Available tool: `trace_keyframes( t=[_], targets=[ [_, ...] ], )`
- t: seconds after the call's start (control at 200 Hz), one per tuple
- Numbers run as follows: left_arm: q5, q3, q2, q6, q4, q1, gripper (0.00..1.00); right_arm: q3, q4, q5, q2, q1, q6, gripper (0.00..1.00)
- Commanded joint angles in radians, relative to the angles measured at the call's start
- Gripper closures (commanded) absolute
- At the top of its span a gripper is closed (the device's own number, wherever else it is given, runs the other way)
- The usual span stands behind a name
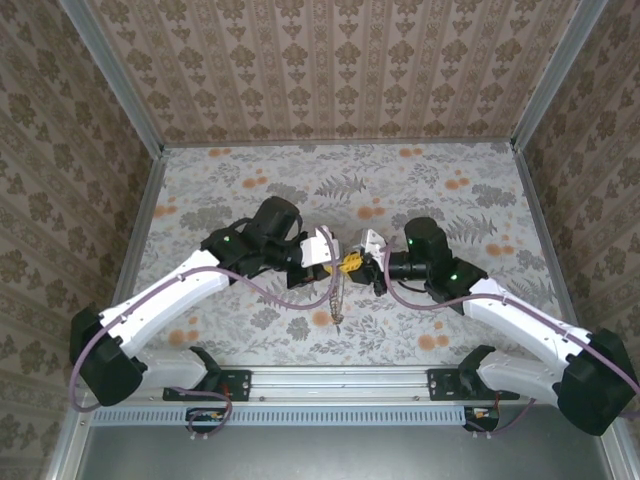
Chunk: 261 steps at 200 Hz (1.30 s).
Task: Put the keys on the keyring
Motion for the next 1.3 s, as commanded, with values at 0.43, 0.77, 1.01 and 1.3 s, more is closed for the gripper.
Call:
trace_keyframes(
  t=[0.43, 0.77, 1.01, 1.3],
  targets=[
    [0.167, -0.101, -0.099, -0.106, 0.259, 0.021, 0.90, -0.196, 0.654, 0.045, -0.010, 0.000, 0.318, 1.00],
    [0.089, 0.022, -0.049, 0.006, -0.014, 0.021, 1.00, 0.026, -0.252, 0.012, -0.128, 0.011, -0.331, 0.71],
    [0.075, 0.081, -0.007, 0.047, -0.097, -0.001, 1.00, 0.154, -0.489, 0.051, -0.096, 0.026, -0.495, 0.58],
    [0.075, 0.139, 0.057, 0.087, -0.162, -0.039, 1.00, 0.184, -0.419, 0.016, -0.031, 0.037, -0.407, 0.63]
  ],
)
